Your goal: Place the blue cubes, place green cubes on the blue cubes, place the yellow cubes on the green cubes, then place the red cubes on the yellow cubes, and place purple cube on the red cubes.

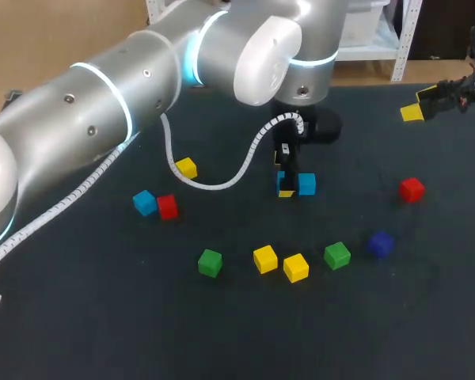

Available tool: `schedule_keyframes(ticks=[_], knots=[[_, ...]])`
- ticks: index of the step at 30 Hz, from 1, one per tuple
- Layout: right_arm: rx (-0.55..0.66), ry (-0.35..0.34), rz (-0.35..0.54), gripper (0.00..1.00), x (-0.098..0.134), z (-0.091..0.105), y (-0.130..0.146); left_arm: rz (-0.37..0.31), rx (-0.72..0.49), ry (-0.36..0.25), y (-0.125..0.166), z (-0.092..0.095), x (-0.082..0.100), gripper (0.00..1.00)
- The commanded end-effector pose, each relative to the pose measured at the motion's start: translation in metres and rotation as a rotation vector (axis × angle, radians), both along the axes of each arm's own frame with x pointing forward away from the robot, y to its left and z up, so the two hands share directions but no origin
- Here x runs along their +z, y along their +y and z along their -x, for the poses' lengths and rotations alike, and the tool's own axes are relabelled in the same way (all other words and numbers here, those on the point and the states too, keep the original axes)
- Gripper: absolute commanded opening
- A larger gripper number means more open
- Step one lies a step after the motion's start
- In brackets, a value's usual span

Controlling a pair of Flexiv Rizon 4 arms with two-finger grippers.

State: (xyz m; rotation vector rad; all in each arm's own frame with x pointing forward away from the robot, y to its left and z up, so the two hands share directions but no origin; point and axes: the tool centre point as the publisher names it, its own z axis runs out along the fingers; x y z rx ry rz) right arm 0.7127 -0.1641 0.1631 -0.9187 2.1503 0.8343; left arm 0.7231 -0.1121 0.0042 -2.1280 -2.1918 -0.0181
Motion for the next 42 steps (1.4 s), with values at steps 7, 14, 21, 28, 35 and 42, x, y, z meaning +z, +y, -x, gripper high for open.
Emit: schedule_keyframes(ticks=[7,14,21,28,35,42], knots=[[0.001,-0.002,-0.002,1.00,0.000,0.000,0.000,0.025,0.118,0.004,0.028,0.000,0.027,1.00],[0.001,-0.002,-0.002,1.00,0.000,0.000,0.000,0.033,0.304,-0.004,0.065,0.005,0.045,1.00],[0.001,-0.002,-0.002,1.00,0.000,0.000,0.000,0.014,0.351,-0.012,0.104,0.027,0.060,1.00],[0.001,-0.002,-0.002,1.00,0.000,0.000,0.000,0.016,0.519,0.008,0.156,0.050,0.064,1.00],[0.001,-0.002,-0.002,1.00,0.000,0.000,0.000,0.053,0.669,-0.004,0.201,0.060,0.060,1.00],[0.001,-0.002,-0.002,1.00,0.000,0.000,0.000,0.044,0.767,0.012,0.231,0.066,0.048,1.00]])
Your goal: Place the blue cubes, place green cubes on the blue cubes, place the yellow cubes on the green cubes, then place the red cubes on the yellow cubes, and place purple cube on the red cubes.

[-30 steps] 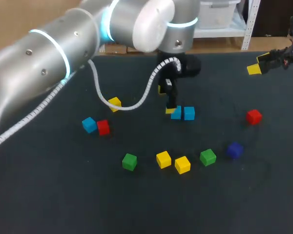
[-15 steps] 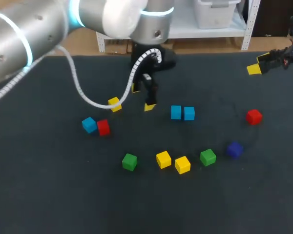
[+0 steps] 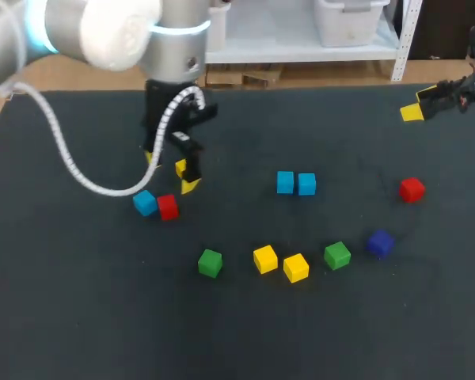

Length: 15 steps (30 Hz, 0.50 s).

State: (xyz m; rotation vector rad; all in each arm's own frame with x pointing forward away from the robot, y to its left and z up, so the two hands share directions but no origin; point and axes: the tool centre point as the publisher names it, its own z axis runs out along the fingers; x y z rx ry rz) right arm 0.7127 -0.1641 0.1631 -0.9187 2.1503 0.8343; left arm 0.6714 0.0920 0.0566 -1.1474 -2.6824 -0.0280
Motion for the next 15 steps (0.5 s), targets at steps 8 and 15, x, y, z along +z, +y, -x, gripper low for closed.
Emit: schedule_keyframes(ticks=[8,15], knots=[[0.001,-0.002,-0.002,1.00,0.000,0.000,0.000,0.121,0.079,-0.112,0.042,0.009,-0.016,1.00],[0.001,-0.002,-0.002,1.00,0.000,0.000,0.000,0.092,0.065,-0.099,0.042,0.004,-0.029,1.00]])
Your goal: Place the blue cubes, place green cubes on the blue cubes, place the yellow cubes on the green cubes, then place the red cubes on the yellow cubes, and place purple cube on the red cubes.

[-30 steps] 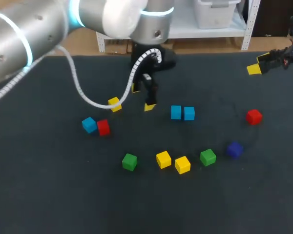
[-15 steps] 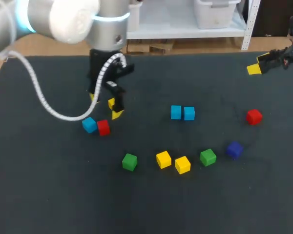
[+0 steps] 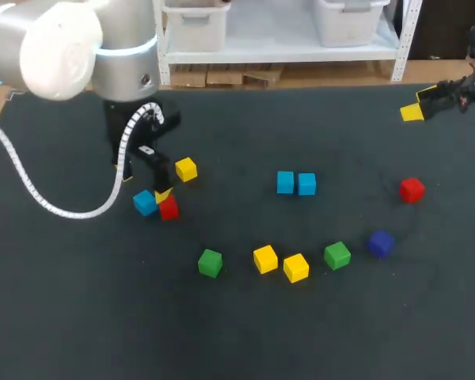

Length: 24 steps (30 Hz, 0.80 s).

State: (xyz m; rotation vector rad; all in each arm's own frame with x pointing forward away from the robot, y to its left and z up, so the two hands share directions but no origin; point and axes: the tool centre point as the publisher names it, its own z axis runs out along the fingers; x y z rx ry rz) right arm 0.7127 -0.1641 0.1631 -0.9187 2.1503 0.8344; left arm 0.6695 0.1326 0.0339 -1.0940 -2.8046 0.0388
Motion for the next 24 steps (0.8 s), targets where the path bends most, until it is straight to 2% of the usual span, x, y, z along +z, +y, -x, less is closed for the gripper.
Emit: schedule_keyframes(ticks=[1,10,21,24], knots=[[0.001,-0.002,-0.002,1.00,0.000,0.000,0.000,0.009,-0.007,-0.026,0.002,0.002,-0.009,1.00],[0.001,-0.002,-0.002,1.00,0.000,0.000,0.000,-0.030,-0.007,0.001,0.007,0.007,-0.019,1.00],[0.001,-0.002,-0.002,1.00,0.000,0.000,0.000,-0.090,-0.011,0.000,0.009,0.002,-0.034,1.00],[0.001,-0.002,-0.002,1.00,0.000,0.000,0.000,-0.086,-0.009,-0.003,0.008,0.000,-0.034,1.00]])
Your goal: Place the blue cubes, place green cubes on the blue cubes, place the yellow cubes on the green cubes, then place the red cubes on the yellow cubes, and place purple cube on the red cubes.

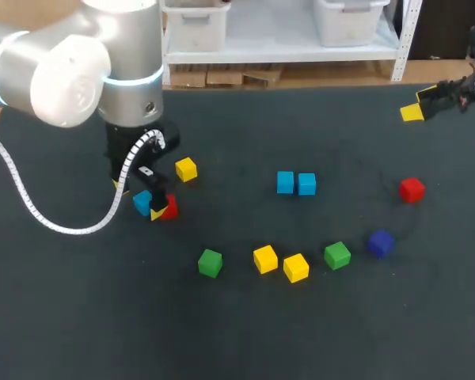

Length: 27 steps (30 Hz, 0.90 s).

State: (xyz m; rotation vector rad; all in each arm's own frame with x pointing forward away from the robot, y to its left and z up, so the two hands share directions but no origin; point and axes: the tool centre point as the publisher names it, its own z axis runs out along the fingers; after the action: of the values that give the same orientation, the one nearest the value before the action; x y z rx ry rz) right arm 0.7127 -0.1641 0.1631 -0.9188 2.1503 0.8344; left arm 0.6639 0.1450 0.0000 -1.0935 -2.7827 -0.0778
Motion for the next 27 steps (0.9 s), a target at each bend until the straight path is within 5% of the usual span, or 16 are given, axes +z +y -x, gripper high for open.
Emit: schedule_keyframes(ticks=[1,4,11,13,20,27], knots=[[0.001,-0.002,-0.002,1.00,0.000,0.000,0.000,-0.009,0.003,0.006,-0.005,-0.007,-0.001,0.96],[0.001,-0.002,-0.002,1.00,0.000,0.000,0.000,-0.030,0.006,0.002,-0.005,-0.008,-0.001,0.67],[0.001,-0.002,-0.002,1.00,0.000,0.000,0.000,-0.037,0.017,0.007,-0.006,-0.011,-0.003,0.25],[0.001,-0.002,-0.002,1.00,0.000,0.000,0.000,-0.041,0.023,0.007,-0.005,-0.011,-0.004,0.00],[0.001,-0.002,-0.002,1.00,0.000,0.000,0.000,-0.043,0.013,0.021,-0.005,-0.006,0.005,0.00],[0.001,-0.002,-0.002,1.00,0.000,0.000,0.000,0.008,-0.185,-0.006,-0.027,-0.009,0.052,0.00]])
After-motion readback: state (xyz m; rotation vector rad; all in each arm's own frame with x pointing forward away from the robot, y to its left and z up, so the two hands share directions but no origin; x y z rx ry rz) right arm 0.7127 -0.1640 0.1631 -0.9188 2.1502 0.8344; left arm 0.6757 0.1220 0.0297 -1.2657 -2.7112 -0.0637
